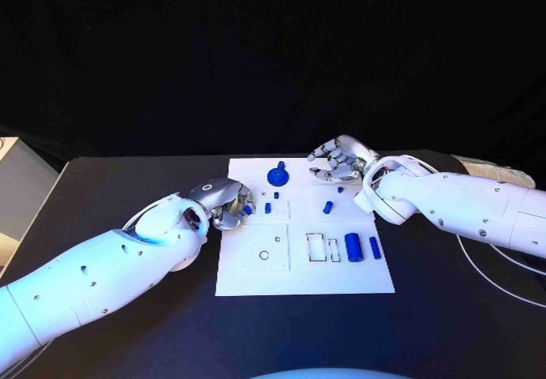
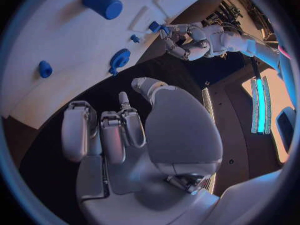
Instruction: Assemble the parts on the task board
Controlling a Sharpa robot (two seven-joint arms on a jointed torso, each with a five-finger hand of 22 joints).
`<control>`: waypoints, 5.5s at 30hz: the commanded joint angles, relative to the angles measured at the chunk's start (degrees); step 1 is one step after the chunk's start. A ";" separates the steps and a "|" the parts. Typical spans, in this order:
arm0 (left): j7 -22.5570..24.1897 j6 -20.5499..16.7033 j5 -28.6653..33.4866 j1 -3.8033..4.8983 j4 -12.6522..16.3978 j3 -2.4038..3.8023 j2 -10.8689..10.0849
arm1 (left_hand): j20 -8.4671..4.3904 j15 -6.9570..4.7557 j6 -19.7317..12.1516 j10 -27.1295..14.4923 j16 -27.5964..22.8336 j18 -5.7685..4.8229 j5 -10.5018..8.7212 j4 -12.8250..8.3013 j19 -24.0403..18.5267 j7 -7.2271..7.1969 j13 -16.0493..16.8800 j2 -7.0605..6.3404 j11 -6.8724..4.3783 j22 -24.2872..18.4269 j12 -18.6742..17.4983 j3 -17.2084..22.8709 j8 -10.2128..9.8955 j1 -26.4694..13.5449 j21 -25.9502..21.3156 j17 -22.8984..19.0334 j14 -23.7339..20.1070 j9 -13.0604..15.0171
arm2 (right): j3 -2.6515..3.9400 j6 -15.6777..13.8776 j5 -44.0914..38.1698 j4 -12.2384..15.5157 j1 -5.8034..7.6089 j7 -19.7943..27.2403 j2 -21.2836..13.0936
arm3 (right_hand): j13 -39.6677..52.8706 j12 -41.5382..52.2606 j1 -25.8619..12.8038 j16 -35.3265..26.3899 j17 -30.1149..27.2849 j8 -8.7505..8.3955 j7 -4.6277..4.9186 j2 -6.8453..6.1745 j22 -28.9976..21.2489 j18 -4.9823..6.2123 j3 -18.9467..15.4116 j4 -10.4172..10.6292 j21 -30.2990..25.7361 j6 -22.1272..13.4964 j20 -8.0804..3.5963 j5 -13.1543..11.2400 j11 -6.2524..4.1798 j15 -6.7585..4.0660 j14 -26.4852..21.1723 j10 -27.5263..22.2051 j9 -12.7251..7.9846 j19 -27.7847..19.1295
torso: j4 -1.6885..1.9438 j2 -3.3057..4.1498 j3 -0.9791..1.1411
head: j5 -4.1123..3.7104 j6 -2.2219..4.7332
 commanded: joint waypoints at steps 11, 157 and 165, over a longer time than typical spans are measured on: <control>-0.87 0.06 0.20 -0.01 0.95 0.05 -0.11 | -0.11 -0.13 -0.80 -0.68 0.74 0.44 0.33 -0.25 1.30 -0.06 0.93 -0.66 -0.22 1.13 1.80 -0.18 -1.03 0.09 1.42 1.79 1.55 0.02 | 0.02 0.08 -0.08 0.03 -0.07 0.64 -0.06 | 7.14 0.22 -1.03 0.23 15.09 -0.44 0.05 0.00 2.31 -0.56 0.44 -0.45 -0.03 0.39 0.36 0.31 -0.07 0.07 6.08 0.38 0.02 2.34 | 0.00 0.01 -0.01 | -0.06 0.03; -25.79 29.00 47.09 10.34 -8.73 0.02 4.24 | -4.28 -4.91 4.18 28.16 4.84 -5.49 0.52 15.44 25.38 -5.45 18.04 5.30 -5.16 18.80 5.98 -8.02 16.23 -22.58 19.71 25.09 18.03 9.16 | 0.07 -8.44 12.64 -5.39 2.22 10.45 5.32 | -58.47 -60.46 -3.80 -67.40 -37.26 2.05 2.49 0.22 -54.10 6.42 4.05 -5.55 -67.88 -3.17 4.50 0.25 3.11 3.91 -19.38 -25.29 1.12 -17.64 | 0.10 -0.23 0.22 | 1.14 0.96; -25.90 29.64 46.88 10.37 -9.58 -0.14 5.05 | -4.29 -4.91 4.21 28.15 4.88 -5.51 0.52 15.28 25.39 -5.48 17.95 5.07 -5.19 18.88 5.87 -7.46 16.29 -22.49 19.78 25.24 18.07 9.26 | 0.07 -8.21 12.68 -5.32 2.24 10.41 5.39 | -58.59 -60.50 -3.82 -67.50 -37.30 2.07 2.51 0.23 -54.20 6.42 4.03 -5.55 -67.94 -3.16 4.52 0.25 3.13 3.93 -19.36 -25.27 1.12 -17.62 | 0.10 -0.21 0.21 | 1.08 0.84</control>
